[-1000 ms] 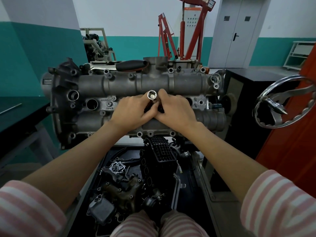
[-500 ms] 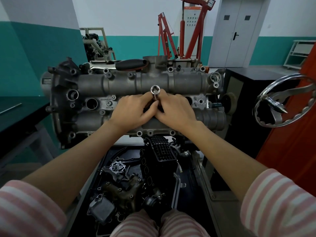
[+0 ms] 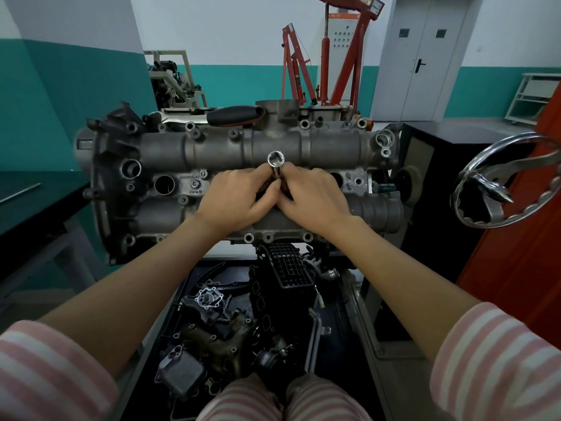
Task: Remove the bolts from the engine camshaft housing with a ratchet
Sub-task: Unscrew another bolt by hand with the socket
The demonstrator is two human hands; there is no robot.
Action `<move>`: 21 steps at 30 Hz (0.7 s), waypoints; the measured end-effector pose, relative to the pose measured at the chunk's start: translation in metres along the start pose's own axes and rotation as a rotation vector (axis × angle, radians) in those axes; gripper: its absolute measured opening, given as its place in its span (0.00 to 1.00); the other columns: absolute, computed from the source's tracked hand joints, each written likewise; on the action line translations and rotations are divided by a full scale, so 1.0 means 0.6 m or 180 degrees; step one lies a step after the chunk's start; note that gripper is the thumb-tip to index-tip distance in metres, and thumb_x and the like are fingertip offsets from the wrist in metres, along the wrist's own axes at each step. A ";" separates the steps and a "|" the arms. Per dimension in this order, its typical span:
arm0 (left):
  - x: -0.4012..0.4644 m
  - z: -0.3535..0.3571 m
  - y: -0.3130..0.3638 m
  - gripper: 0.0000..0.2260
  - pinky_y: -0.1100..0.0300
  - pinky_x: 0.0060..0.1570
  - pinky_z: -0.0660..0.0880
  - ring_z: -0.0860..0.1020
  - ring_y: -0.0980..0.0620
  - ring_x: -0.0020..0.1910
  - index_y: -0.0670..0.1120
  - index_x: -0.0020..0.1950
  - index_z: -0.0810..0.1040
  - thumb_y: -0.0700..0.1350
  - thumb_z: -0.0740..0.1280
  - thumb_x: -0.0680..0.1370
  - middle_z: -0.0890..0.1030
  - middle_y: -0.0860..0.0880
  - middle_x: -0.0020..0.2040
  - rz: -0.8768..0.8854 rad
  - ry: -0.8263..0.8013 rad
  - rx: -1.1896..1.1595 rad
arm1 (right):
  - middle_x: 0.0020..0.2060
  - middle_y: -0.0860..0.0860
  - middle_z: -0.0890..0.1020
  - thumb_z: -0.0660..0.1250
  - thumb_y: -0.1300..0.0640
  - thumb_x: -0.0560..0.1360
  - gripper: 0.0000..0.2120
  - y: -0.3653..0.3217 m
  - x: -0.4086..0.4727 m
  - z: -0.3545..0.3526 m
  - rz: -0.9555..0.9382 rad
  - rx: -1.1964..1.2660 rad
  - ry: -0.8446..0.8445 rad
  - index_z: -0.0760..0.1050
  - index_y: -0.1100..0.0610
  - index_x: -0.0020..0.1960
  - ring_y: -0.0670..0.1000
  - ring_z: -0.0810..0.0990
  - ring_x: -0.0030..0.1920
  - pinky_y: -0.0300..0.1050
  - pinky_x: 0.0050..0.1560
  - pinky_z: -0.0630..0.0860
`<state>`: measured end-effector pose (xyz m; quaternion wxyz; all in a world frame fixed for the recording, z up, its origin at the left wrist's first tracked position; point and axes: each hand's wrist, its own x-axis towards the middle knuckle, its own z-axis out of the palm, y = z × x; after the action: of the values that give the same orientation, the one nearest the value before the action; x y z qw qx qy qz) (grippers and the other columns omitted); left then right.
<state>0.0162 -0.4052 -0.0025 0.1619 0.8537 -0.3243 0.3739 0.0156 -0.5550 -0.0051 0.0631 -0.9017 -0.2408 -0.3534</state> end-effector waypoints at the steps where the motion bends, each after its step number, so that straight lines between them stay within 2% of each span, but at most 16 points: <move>1: 0.000 0.000 0.000 0.25 0.51 0.31 0.73 0.78 0.39 0.32 0.38 0.48 0.79 0.55 0.51 0.74 0.80 0.42 0.34 -0.0009 0.0012 -0.0019 | 0.43 0.54 0.81 0.55 0.49 0.78 0.14 0.000 0.000 -0.001 0.0014 0.0041 0.0017 0.70 0.60 0.52 0.57 0.78 0.41 0.44 0.39 0.61; 5: 0.000 0.000 0.000 0.22 0.57 0.28 0.68 0.77 0.40 0.28 0.38 0.43 0.78 0.53 0.53 0.75 0.79 0.42 0.31 0.0063 0.0010 -0.0010 | 0.40 0.53 0.81 0.58 0.48 0.77 0.14 -0.001 -0.001 -0.001 0.0080 0.0195 -0.0013 0.68 0.60 0.50 0.56 0.78 0.39 0.43 0.38 0.59; 11: 0.000 0.000 0.001 0.25 0.51 0.30 0.72 0.78 0.38 0.31 0.38 0.46 0.79 0.55 0.51 0.74 0.80 0.41 0.34 -0.0010 -0.0011 0.0048 | 0.40 0.53 0.81 0.56 0.49 0.78 0.14 0.000 -0.001 -0.002 0.0039 0.0041 -0.0035 0.75 0.58 0.51 0.56 0.78 0.42 0.42 0.39 0.59; 17: 0.001 0.000 0.000 0.26 0.47 0.32 0.74 0.78 0.39 0.34 0.39 0.49 0.79 0.56 0.49 0.74 0.81 0.42 0.36 -0.0090 -0.0041 0.0031 | 0.43 0.54 0.81 0.56 0.50 0.78 0.14 -0.002 -0.001 -0.002 0.0053 0.0094 0.0005 0.69 0.60 0.52 0.57 0.78 0.41 0.44 0.39 0.61; 21: 0.000 -0.002 0.001 0.24 0.52 0.29 0.72 0.77 0.39 0.30 0.39 0.46 0.79 0.55 0.51 0.74 0.80 0.42 0.33 0.0018 -0.0086 0.0041 | 0.39 0.53 0.81 0.58 0.49 0.77 0.14 -0.001 -0.001 -0.004 0.0144 0.0252 -0.0004 0.69 0.60 0.52 0.56 0.78 0.39 0.43 0.38 0.59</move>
<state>0.0151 -0.4053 -0.0018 0.1509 0.8588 -0.3264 0.3649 0.0135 -0.5553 -0.0038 0.1065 -0.9040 -0.2343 -0.3415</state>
